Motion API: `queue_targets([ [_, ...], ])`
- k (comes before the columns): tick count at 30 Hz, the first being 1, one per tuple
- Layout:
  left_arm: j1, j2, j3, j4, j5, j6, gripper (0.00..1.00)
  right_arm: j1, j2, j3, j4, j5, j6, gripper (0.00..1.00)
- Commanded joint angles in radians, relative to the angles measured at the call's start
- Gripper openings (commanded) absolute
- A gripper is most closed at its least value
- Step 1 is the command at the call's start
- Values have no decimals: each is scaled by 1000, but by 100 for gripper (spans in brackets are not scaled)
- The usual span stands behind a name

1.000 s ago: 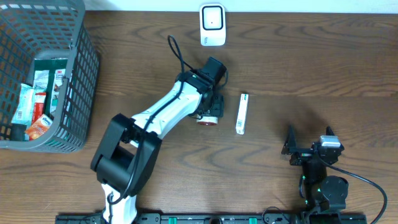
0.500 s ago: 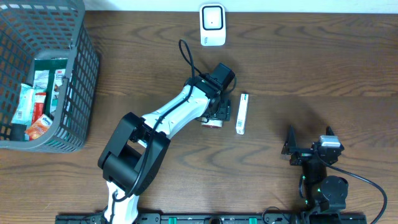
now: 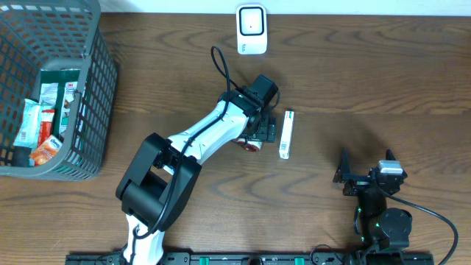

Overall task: Scan the item barcode
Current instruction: 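Carry the green-lidded jar out and place it beside the Panadol box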

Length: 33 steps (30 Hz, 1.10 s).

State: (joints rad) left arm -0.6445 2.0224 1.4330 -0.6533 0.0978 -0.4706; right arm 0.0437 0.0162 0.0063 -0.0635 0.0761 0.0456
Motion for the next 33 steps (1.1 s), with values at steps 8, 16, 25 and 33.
queue_targets([
  [8,-3,-76,23,-5,-27,15,95,10,-2,-1,-4,1,13,99],
  [16,-3,-76,16,-52,-16,-18,95,10,-2,-1,-4,1,13,99],
  [25,11,-84,32,-53,21,-9,95,10,-2,-1,-4,1,13,99],
  [33,91,-185,306,-338,-99,126,95,10,-2,-1,-4,1,13,99],
])
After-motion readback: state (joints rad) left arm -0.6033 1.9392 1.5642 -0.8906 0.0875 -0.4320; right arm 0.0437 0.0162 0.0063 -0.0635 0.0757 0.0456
